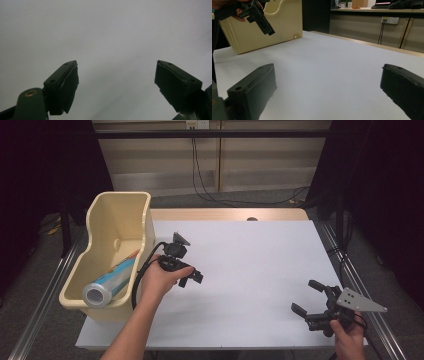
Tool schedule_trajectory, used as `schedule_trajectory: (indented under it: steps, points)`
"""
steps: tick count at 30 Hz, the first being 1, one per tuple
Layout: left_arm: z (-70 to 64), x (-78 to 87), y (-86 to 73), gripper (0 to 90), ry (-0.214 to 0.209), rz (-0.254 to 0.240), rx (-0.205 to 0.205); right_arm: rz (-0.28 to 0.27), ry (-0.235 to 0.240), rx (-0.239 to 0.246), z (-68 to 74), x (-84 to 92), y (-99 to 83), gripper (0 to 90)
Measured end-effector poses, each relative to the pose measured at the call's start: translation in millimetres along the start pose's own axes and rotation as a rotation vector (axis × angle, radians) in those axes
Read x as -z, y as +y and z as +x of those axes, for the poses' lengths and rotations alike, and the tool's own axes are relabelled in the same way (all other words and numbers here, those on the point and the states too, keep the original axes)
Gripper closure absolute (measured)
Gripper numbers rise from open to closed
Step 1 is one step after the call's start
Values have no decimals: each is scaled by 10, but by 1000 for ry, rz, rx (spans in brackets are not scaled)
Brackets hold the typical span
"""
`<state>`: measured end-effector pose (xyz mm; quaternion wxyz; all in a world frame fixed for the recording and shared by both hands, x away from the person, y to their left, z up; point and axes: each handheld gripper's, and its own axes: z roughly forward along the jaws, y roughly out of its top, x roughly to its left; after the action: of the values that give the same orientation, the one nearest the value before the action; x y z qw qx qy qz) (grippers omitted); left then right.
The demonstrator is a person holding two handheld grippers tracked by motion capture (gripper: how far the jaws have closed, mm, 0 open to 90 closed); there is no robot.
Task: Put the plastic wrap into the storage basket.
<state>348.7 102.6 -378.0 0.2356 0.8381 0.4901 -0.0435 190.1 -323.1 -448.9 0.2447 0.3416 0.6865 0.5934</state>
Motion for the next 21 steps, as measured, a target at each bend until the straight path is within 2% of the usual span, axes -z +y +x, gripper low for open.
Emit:
schedule_trajectory:
  steps: [4,6,13,18,21]
  points:
    - [24,-68,-75,192,7,-23,-12,-1,1,2,0,2,1,1]
    - [32,-97,-117,192,9,-66,-33,0,0,1,-1,1,0,1]
    - [55,-159,-274,180,21,-195,-56,1,3,2,4,-6,0,1]
    - [61,-163,-384,157,22,-309,-108,2,5,5,6,-10,-1,1]
    - [88,-188,-463,146,18,-351,-117,2,6,6,8,-12,-1,1]
